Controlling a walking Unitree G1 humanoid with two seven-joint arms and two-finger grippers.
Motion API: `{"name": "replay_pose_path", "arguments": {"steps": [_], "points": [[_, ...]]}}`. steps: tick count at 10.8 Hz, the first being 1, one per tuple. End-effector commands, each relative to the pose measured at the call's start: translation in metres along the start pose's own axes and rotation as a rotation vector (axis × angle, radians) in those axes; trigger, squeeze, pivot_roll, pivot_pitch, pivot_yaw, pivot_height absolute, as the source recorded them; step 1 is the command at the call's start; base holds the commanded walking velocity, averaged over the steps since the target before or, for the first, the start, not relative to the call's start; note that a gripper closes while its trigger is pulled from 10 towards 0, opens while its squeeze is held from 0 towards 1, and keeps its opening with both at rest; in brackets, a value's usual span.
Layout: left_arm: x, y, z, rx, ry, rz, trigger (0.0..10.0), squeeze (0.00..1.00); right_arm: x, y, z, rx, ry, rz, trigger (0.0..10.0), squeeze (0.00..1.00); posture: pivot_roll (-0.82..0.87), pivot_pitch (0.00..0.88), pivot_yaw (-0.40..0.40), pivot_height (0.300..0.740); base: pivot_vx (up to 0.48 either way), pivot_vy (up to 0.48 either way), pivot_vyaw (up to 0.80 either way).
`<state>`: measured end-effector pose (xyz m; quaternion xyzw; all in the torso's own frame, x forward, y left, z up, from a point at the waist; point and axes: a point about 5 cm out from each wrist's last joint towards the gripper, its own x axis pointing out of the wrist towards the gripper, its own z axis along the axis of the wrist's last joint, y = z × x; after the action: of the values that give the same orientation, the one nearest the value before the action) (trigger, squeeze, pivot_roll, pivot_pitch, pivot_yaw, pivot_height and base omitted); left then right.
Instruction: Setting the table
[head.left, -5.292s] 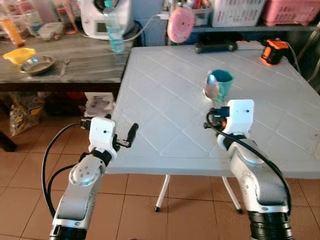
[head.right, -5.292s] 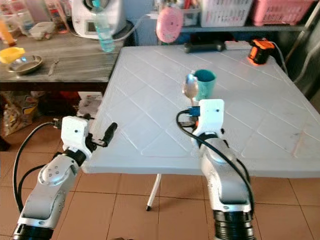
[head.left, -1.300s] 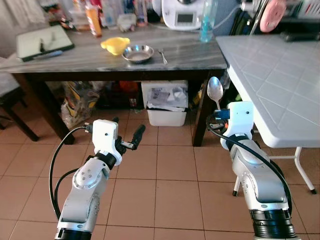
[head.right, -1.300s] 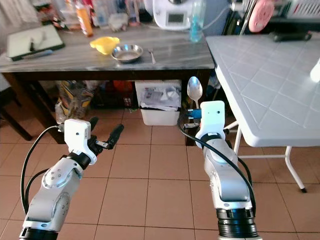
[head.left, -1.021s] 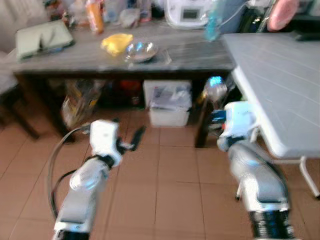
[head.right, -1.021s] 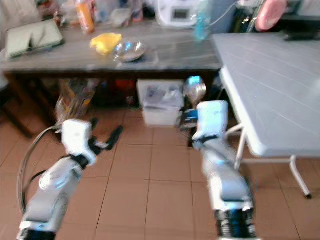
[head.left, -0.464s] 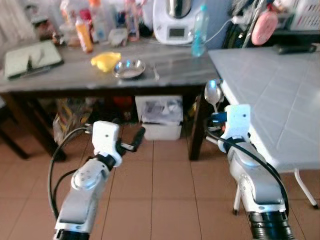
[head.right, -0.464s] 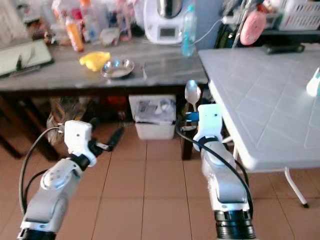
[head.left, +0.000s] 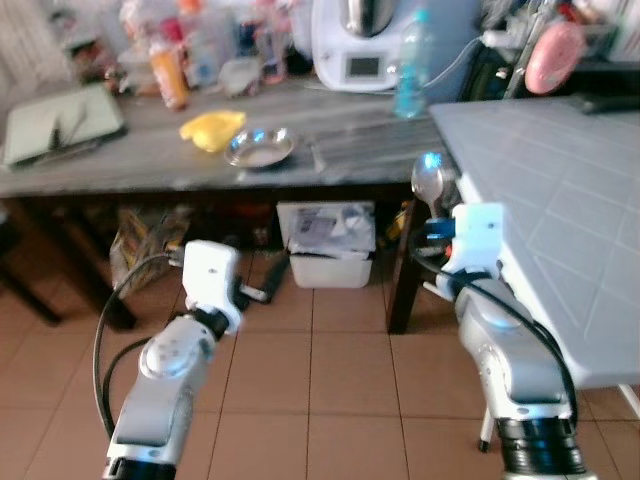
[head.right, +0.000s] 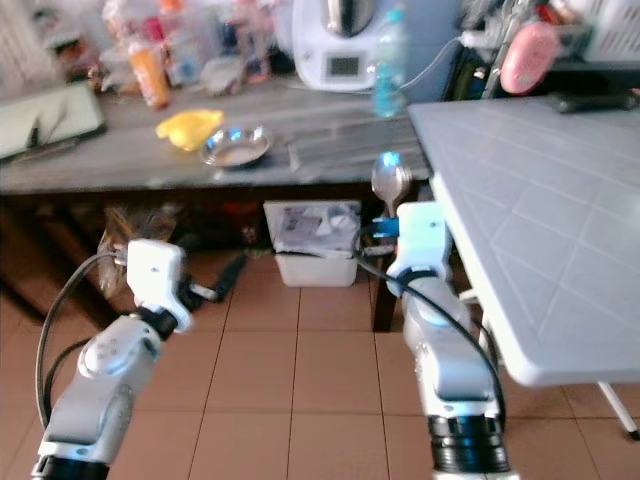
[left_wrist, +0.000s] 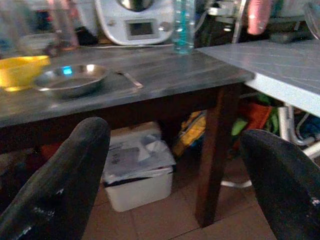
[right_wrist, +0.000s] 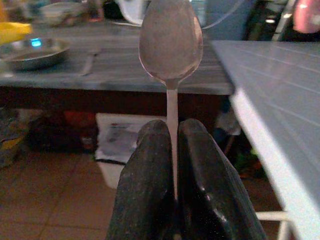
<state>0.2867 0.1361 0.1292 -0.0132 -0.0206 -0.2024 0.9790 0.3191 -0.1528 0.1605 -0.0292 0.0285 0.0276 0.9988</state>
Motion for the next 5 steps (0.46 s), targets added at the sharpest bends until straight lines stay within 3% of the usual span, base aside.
{"name": "replay_pose_path", "arguments": {"steps": [1, 5], "points": [[0.0018, -0.0066, 0.0006, -0.004, 0.0, -0.024, 10.0, 0.0, -0.0016, -0.0084, -0.0003, -0.006, -0.002, -0.025, 10.0, 0.0, -0.01, 0.043, 0.06, 0.74, 0.382, 0.0, 0.0], [0.0018, -0.0076, 0.0004, -0.005, 0.002, -0.033, 10.0, 0.0, -0.0016, -0.0077, -0.0015, -0.007, 0.002, -0.022, 10.0, 0.0, -0.01, 0.044, 0.059, 0.74, 0.387, 0.0, 0.0]]}}
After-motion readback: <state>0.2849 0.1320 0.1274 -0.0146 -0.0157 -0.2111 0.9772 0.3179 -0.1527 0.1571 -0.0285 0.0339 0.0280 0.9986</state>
